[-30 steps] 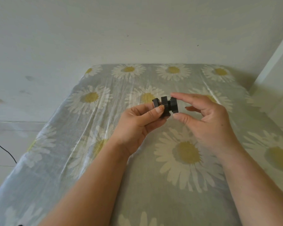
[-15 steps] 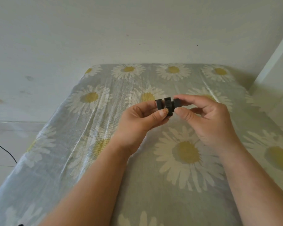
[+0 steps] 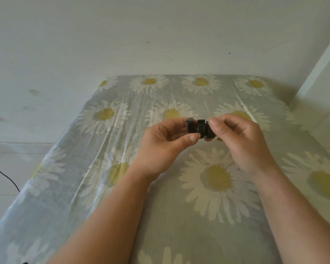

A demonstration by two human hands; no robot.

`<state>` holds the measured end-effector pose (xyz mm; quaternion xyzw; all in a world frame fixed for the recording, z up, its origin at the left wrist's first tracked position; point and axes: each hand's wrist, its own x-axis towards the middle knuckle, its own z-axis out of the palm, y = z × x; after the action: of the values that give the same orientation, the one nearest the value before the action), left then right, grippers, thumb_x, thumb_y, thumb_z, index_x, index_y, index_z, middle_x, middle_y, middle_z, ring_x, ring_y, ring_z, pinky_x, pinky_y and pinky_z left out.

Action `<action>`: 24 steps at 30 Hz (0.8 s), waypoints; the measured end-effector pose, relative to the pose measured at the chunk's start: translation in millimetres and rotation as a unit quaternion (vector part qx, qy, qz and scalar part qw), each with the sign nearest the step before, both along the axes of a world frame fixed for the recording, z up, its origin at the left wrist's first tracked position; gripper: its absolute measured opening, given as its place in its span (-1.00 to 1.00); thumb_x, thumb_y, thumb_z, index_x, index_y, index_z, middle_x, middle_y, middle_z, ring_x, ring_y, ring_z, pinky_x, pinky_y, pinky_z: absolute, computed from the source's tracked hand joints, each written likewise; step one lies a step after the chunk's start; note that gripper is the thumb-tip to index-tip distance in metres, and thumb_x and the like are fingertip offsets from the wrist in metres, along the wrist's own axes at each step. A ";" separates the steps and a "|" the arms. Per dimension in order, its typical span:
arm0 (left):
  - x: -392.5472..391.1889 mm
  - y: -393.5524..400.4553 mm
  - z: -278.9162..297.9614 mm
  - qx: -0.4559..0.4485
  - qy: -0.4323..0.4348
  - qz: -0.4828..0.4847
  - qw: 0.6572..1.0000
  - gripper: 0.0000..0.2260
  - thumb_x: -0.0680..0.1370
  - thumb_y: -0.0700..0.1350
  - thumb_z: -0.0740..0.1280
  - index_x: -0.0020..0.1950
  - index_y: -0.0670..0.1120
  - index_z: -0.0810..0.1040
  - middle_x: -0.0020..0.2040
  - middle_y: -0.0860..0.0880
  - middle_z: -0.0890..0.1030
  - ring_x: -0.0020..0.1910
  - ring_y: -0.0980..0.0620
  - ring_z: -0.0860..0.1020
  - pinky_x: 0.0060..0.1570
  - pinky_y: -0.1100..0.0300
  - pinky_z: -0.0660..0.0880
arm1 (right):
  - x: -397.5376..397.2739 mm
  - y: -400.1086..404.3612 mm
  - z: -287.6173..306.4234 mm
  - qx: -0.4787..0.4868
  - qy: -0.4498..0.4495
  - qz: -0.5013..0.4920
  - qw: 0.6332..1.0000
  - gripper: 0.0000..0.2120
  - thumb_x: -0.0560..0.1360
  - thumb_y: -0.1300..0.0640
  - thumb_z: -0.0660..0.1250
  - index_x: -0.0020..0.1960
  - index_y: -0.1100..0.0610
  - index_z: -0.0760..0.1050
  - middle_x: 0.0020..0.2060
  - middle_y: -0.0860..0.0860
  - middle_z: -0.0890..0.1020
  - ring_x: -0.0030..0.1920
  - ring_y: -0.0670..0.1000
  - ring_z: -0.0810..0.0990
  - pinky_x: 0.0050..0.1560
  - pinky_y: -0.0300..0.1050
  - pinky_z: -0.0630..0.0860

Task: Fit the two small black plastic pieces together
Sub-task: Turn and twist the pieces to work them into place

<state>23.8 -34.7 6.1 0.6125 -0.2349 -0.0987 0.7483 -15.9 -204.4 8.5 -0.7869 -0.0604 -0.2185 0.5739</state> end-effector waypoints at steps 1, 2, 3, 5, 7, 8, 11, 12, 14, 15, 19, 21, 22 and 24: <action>0.0 -0.2 -0.3 0.002 0.000 -0.002 1.000 -0.69 0.29 -0.13 0.45 0.03 -0.08 0.62 -0.09 0.01 0.72 -0.02 0.01 0.66 0.00 0.19 0.56 | 0.1 -0.1 -0.5 -0.002 0.003 -0.003 1.000 -0.74 0.50 -0.06 0.29 -0.25 0.06 0.60 -0.36 -0.12 0.65 -0.27 -0.16 0.58 -0.18 -0.32 0.46; 0.3 -0.4 -0.6 0.002 0.001 -0.003 1.000 -0.68 0.29 -0.13 0.45 0.04 -0.09 0.62 -0.09 0.00 0.71 -0.01 0.00 0.66 0.01 0.18 0.56 | -0.1 0.3 -0.8 -0.003 0.006 -0.008 1.000 -0.70 0.51 -0.08 0.27 -0.24 0.09 0.60 -0.37 -0.09 0.65 -0.28 -0.10 0.57 -0.19 -0.27 0.45; 0.6 -0.6 -1.1 -0.001 0.004 -0.005 1.000 -0.68 0.30 -0.13 0.45 0.04 -0.09 0.63 -0.08 -0.01 0.71 -0.01 0.00 0.66 0.01 0.17 0.56 | -0.2 0.9 -0.8 -0.001 0.009 -0.015 1.000 -0.66 0.51 -0.12 0.26 -0.23 0.10 0.60 -0.35 -0.06 0.65 -0.28 -0.05 0.56 -0.20 -0.23 0.46; 2.1 -1.0 -2.2 -0.016 0.023 -0.007 1.000 -0.70 0.30 -0.13 0.45 0.02 -0.10 0.64 -0.09 -0.02 0.72 -0.03 0.01 0.66 -0.02 0.19 0.56 | -0.6 2.3 0.0 0.009 0.009 -0.034 0.999 -0.64 0.46 -0.22 0.24 -0.21 0.04 0.60 -0.28 -0.07 0.65 -0.23 -0.05 0.57 -0.18 -0.21 0.47; 4.6 -0.6 -2.7 -0.049 0.065 -0.013 0.997 -0.71 0.30 -0.16 0.44 0.01 -0.14 0.64 -0.11 -0.05 0.72 -0.07 0.01 0.66 -0.07 0.22 0.56 | -1.1 3.6 0.7 0.013 -0.003 -0.035 0.999 -0.75 0.43 -0.24 0.25 -0.09 -0.13 0.58 -0.16 -0.23 0.65 -0.10 -0.17 0.60 -0.11 -0.29 0.50; 6.1 -0.1 -2.8 -0.066 0.087 -0.017 0.994 -0.72 0.31 -0.17 0.42 0.01 -0.17 0.63 -0.12 -0.06 0.71 -0.08 0.01 0.67 -0.09 0.24 0.56 | -1.4 4.2 0.9 0.002 -0.011 -0.028 1.000 -0.78 0.44 -0.21 0.28 0.01 -0.17 0.56 -0.07 -0.26 0.64 0.00 -0.18 0.59 -0.07 -0.31 0.50; 9.5 2.7 -3.0 -0.106 0.142 -0.028 0.984 -0.76 0.32 -0.18 0.40 -0.05 -0.22 0.64 -0.16 -0.08 0.71 -0.13 0.05 0.67 -0.15 0.29 0.55 | -1.9 5.3 -1.3 -0.057 -0.046 -0.018 0.997 -0.60 0.43 -0.04 0.38 0.26 -0.13 0.46 0.17 -0.22 0.56 0.19 -0.11 0.50 0.04 -0.27 0.47; 9.9 3.6 -3.0 -0.114 0.157 -0.032 0.980 -0.77 0.32 -0.18 0.39 -0.07 -0.23 0.64 -0.17 -0.08 0.71 -0.15 0.06 0.67 -0.18 0.30 0.55 | -2.1 5.8 -1.8 -0.082 -0.060 -0.019 0.995 -0.53 0.40 0.01 0.41 0.29 -0.12 0.43 0.22 -0.23 0.52 0.23 -0.09 0.47 0.08 -0.26 0.45; 10.2 5.0 -3.0 -0.121 0.176 -0.041 0.976 -0.78 0.32 -0.18 0.39 -0.09 -0.25 0.63 -0.19 -0.08 0.71 -0.17 0.07 0.67 -0.21 0.32 0.56 | -1.1 6.2 -3.0 -0.126 -0.082 -0.013 0.988 -0.45 0.37 0.10 0.45 0.32 -0.11 0.40 0.26 -0.26 0.47 0.30 -0.06 0.42 0.18 -0.15 0.44; 10.3 5.4 -3.1 -0.120 0.181 -0.046 0.975 -0.77 0.32 -0.17 0.38 -0.08 -0.25 0.63 -0.19 -0.08 0.71 -0.17 0.08 0.67 -0.21 0.32 0.56 | -0.7 6.2 -3.3 -0.139 -0.084 -0.007 0.987 -0.44 0.38 0.14 0.46 0.33 -0.11 0.40 0.26 -0.26 0.47 0.31 -0.07 0.41 0.22 -0.06 0.44; 10.8 6.5 -3.1 -0.102 0.190 -0.056 0.975 -0.72 0.33 -0.15 0.39 -0.03 -0.26 0.62 -0.15 -0.09 0.71 -0.15 0.07 0.67 -0.16 0.29 0.57 | -0.2 5.6 -3.8 -0.131 -0.078 -0.008 0.988 -0.54 0.41 0.17 0.45 0.26 -0.09 0.48 0.18 -0.20 0.55 0.24 -0.12 0.45 0.23 -0.09 0.43; 10.4 6.3 -3.3 -0.098 0.189 -0.061 0.975 -0.74 0.33 -0.14 0.39 -0.04 -0.22 0.64 -0.15 -0.09 0.71 -0.14 0.07 0.67 -0.15 0.29 0.57 | -0.4 5.1 -2.5 -0.122 -0.079 -0.016 0.989 -0.61 0.43 0.13 0.43 0.22 -0.11 0.50 0.13 -0.18 0.57 0.20 -0.14 0.48 0.17 -0.20 0.43; 10.2 6.2 -3.4 -0.097 0.187 -0.063 0.975 -0.76 0.34 -0.14 0.39 -0.06 -0.20 0.66 -0.16 -0.08 0.71 -0.14 0.08 0.67 -0.16 0.30 0.56 | -0.5 4.8 -1.9 -0.120 -0.077 -0.017 0.990 -0.63 0.43 0.11 0.42 0.20 -0.12 0.50 0.11 -0.19 0.58 0.18 -0.14 0.48 0.15 -0.25 0.43; 9.9 5.5 -3.2 -0.093 0.185 -0.064 0.976 -0.79 0.34 -0.15 0.38 -0.08 -0.19 0.66 -0.18 -0.07 0.71 -0.16 0.10 0.67 -0.18 0.31 0.56 | -0.6 4.8 -1.2 -0.122 -0.075 -0.019 0.990 -0.65 0.43 0.08 0.41 0.19 -0.12 0.51 0.09 -0.21 0.58 0.15 -0.16 0.49 0.11 -0.30 0.42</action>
<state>33.7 -29.2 3.0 0.4949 -0.1387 -0.2357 0.8248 -16.5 -199.6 7.3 -0.8334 -0.1140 -0.2786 0.4634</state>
